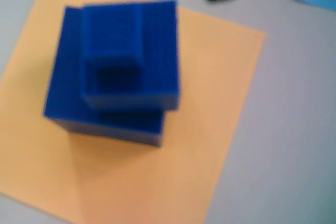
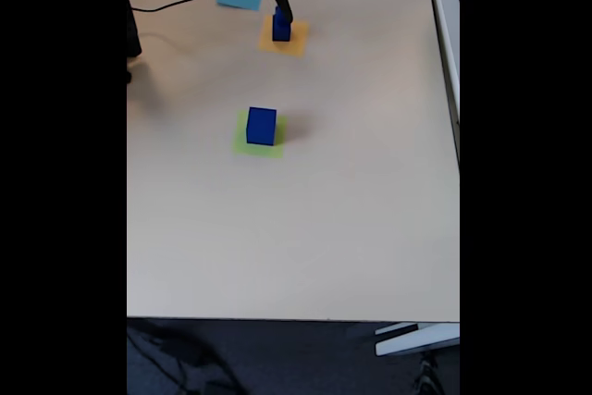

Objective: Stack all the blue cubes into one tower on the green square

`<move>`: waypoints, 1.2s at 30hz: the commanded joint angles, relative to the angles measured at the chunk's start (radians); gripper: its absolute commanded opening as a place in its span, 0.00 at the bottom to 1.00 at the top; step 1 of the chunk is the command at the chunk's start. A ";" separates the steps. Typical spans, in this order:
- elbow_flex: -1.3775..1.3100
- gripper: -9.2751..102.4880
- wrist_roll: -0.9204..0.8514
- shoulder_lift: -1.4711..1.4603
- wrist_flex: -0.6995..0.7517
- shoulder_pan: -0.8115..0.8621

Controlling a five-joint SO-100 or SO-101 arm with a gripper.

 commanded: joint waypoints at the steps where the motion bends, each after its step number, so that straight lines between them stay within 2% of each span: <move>1: -0.005 0.45 -0.014 0.021 -0.017 0.017; 36: 0.003 0.44 -0.011 -0.043 -0.061 0.020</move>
